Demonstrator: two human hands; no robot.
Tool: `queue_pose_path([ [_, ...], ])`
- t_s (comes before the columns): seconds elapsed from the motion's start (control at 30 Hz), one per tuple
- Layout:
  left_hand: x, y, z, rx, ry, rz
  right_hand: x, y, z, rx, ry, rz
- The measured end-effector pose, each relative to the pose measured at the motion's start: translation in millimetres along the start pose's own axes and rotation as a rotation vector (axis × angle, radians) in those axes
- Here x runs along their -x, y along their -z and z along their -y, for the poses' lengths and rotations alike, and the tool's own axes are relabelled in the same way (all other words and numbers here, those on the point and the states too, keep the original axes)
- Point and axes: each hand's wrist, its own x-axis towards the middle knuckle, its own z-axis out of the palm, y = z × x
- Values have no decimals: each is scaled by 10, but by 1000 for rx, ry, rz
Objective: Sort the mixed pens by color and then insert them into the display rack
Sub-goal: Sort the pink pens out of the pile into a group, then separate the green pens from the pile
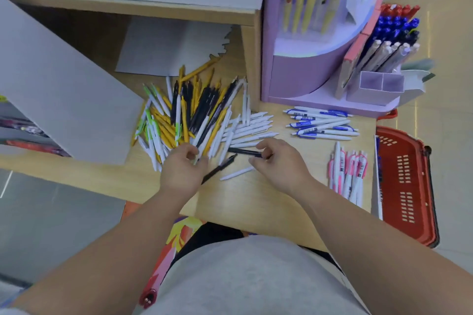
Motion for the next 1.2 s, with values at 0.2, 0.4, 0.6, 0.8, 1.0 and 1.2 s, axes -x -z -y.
queue_pose_path([
  [0.2,-491,516,352,46,11,-5,-233,-547,530,-21,-103,104],
  [0.4,-899,676,319,79,2,174,-379,-1014,923,-8,-240,108],
  [0.6,-1155,544,222,44,62,234,-455,-1338,1062,63,-387,-38],
  [0.8,-1247,575,294,188,135,285,-528,-1500,1187,162,-475,-110],
  [1.0,-1203,821,635,298,110,359,-499,-1447,1200,-2,-457,-161],
  [1.2,-1179,964,923,294,88,160,-508,-1367,1247,-139,-485,-208],
])
